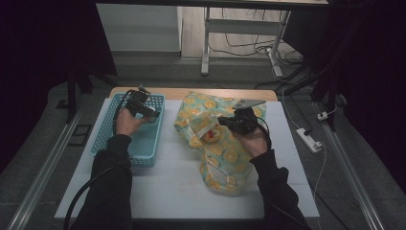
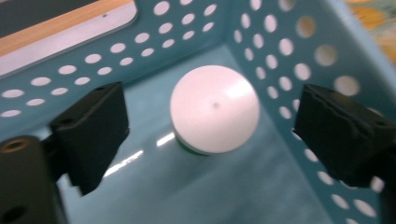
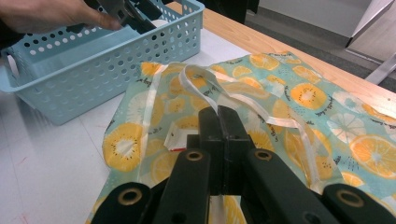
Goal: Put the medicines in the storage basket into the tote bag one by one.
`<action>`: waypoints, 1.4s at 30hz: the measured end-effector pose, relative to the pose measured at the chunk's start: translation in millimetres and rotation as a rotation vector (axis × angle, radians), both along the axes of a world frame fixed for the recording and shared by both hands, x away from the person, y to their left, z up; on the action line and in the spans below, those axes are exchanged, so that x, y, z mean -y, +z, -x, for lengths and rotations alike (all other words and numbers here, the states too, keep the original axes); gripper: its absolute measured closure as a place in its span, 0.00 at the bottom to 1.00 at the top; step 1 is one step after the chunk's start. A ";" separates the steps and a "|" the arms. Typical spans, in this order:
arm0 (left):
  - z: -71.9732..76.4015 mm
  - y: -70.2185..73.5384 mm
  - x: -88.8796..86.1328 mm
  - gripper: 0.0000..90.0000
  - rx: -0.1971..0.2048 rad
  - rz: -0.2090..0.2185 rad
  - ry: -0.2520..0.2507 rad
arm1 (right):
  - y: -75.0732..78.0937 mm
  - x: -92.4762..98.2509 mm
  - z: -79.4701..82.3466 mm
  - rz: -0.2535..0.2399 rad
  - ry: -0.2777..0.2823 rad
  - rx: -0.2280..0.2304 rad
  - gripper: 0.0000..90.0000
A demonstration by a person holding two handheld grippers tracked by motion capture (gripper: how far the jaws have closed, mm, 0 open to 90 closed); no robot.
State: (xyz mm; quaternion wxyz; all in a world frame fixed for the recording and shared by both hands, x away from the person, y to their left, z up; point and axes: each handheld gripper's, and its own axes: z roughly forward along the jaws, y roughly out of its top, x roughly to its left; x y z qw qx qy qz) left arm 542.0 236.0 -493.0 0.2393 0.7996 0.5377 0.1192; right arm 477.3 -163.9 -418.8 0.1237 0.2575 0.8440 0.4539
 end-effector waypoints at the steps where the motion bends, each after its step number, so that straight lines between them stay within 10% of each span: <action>1: -0.6 -1.0 -0.1 0.22 -0.007 0.000 0.001 | 0.0 -0.2 0.1 0.000 0.000 0.000 1.00; 8: -0.5 -2.4 1.3 0.55 -0.007 -0.012 0.006 | 0.5 0.0 0.4 0.001 0.000 0.001 1.00; 42: 49.5 64.1 -4.0 0.56 0.073 0.098 -0.095 | 0.7 -0.3 1.0 0.002 -0.003 0.002 1.00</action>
